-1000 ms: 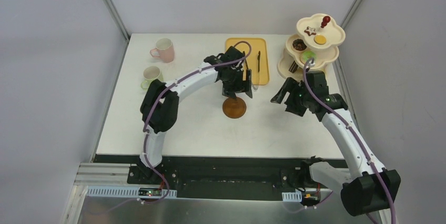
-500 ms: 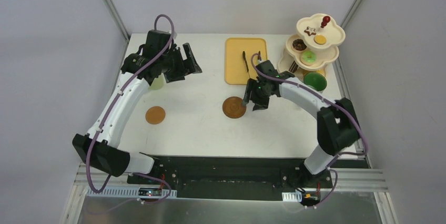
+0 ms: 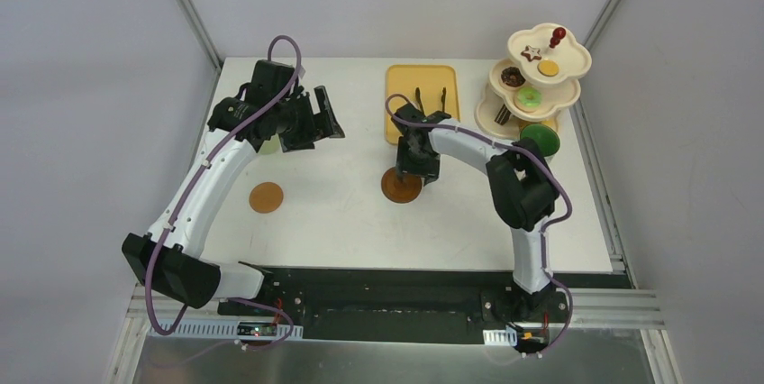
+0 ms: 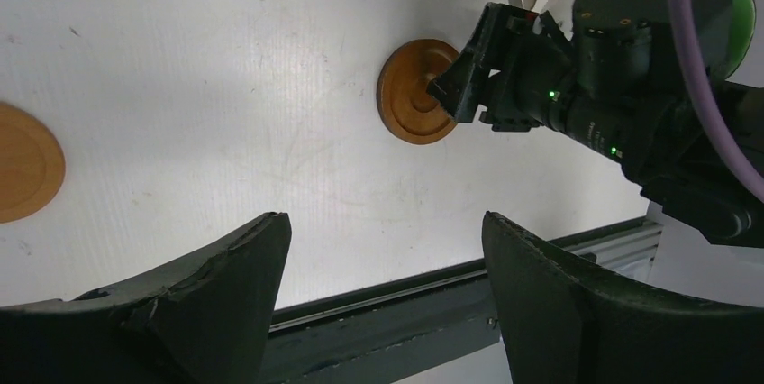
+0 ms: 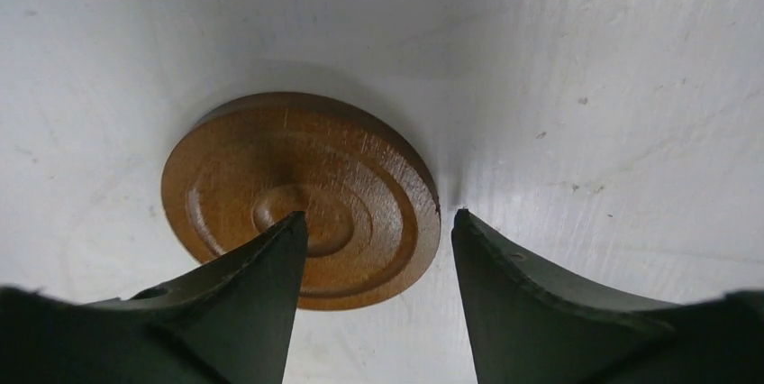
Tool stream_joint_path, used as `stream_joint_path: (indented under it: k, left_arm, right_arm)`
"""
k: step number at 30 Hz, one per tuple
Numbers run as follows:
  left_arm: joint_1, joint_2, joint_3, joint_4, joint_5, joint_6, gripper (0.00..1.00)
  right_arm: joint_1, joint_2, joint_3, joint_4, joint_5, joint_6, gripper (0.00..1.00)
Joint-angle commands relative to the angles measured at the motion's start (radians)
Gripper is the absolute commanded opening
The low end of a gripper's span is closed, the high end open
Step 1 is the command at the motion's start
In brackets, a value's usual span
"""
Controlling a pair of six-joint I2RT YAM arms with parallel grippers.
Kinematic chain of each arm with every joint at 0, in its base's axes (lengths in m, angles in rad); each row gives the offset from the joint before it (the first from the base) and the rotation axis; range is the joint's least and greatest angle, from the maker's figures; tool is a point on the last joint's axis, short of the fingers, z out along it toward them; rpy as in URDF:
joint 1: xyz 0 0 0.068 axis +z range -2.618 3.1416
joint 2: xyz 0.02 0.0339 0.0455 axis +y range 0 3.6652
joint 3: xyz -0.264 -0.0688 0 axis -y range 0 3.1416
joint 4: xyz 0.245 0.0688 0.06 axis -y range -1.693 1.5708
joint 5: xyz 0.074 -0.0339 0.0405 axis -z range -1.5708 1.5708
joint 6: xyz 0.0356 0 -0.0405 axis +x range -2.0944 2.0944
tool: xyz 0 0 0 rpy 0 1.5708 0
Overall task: Serve the afternoon tea
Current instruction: Move the coaster to the center of the board.
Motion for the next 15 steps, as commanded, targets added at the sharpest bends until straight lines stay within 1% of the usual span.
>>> stream_joint_path:
  k: [1,3,7,12,15]
  left_arm:
    - [-0.004,-0.024,0.022,-0.012,0.01,0.042,0.81]
    - [-0.003,-0.017,0.035,-0.021,0.01,0.054,0.81]
    - [0.001,-0.008,0.048,-0.03,0.01,0.068,0.81]
    - [0.005,0.0,0.039,-0.018,0.028,0.067,0.8]
    - [0.005,0.007,0.034,-0.009,0.043,0.063,0.8]
  right_arm:
    - [0.027,0.052,0.067,-0.099,0.163,-0.028,0.63]
    - [0.024,0.064,0.06,-0.11,0.208,-0.029,0.63]
    - [-0.01,0.023,-0.019,-0.087,0.241,-0.043,0.58]
    - [-0.139,-0.078,-0.156,-0.041,0.259,-0.083,0.57]
    - [-0.215,-0.109,-0.197,-0.024,0.289,-0.139,0.57]
